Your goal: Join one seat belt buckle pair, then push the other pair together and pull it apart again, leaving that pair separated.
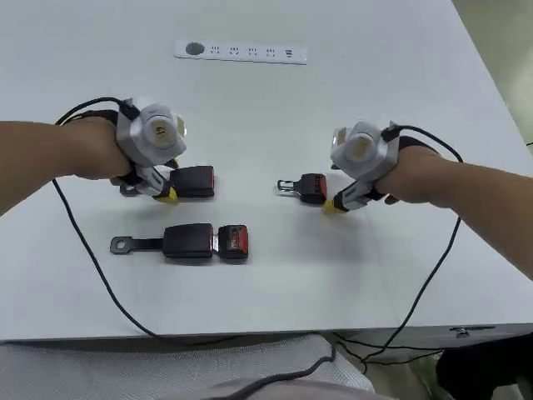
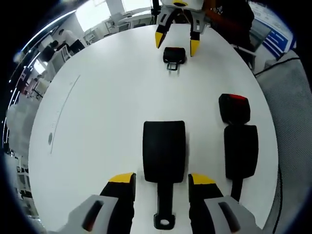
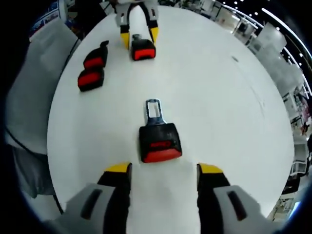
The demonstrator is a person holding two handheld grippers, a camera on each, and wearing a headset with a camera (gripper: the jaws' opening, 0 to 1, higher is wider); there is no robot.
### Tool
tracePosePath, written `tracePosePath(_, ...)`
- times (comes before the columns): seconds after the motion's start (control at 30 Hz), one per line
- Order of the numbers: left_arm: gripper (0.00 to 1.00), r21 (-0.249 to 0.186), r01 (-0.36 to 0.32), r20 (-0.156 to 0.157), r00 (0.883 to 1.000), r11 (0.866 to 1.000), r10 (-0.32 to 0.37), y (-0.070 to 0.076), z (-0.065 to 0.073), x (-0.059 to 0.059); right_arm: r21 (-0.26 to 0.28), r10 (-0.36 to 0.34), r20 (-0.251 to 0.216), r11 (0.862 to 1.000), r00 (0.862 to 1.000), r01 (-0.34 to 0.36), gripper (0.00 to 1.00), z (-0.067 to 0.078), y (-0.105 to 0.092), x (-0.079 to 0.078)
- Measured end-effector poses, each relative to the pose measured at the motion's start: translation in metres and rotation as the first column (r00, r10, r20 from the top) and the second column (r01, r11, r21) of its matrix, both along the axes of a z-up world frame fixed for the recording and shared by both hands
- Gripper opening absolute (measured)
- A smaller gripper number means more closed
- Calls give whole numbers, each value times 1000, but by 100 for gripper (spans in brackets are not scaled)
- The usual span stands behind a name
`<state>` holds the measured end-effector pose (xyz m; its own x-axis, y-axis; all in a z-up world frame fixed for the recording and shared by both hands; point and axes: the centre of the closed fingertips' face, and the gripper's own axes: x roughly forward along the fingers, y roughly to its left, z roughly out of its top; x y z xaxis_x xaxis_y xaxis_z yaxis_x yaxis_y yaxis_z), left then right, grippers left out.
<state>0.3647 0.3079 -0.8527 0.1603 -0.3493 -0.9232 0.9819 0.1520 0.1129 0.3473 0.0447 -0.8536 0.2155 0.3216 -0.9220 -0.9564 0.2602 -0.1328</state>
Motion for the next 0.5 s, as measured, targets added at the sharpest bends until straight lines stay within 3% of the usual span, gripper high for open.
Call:
tracePosePath(0.1,52,-62,-86,43,995,994,89,13,8,3,58,-44,12,997,999,43,64,2,2,-16)
tracePosePath(0.13,54,-91,-140,47,988,986,145,20,13,3,90,-76,21,993,997,73,66,4,3,-22)
tracePosePath(0.2,56,-129,-187,48,980,974,195,26,21,-2,151,-117,31,982,993,111,70,9,7,-34)
tracePosePath(0.27,56,-180,-213,45,973,960,225,31,30,-15,205,-166,33,966,986,156,75,14,11,-43)
tracePosePath(0.3,56,-213,-212,44,973,954,226,32,35,-26,237,-189,66,957,980,168,79,18,12,-45)
tracePosePath(0.33,57,-214,-223,42,971,951,236,36,35,-33,263,-192,84,951,978,164,86,21,15,-48)
tracePosePath(0.43,64,-210,-238,36,967,948,251,47,34,-60,314,-216,51,930,975,190,90,22,19,-65)
tracePosePath(0.5,70,-236,-301,6,950,924,311,51,35,-79,325,-218,47,926,975,192,90,20,20,-73)
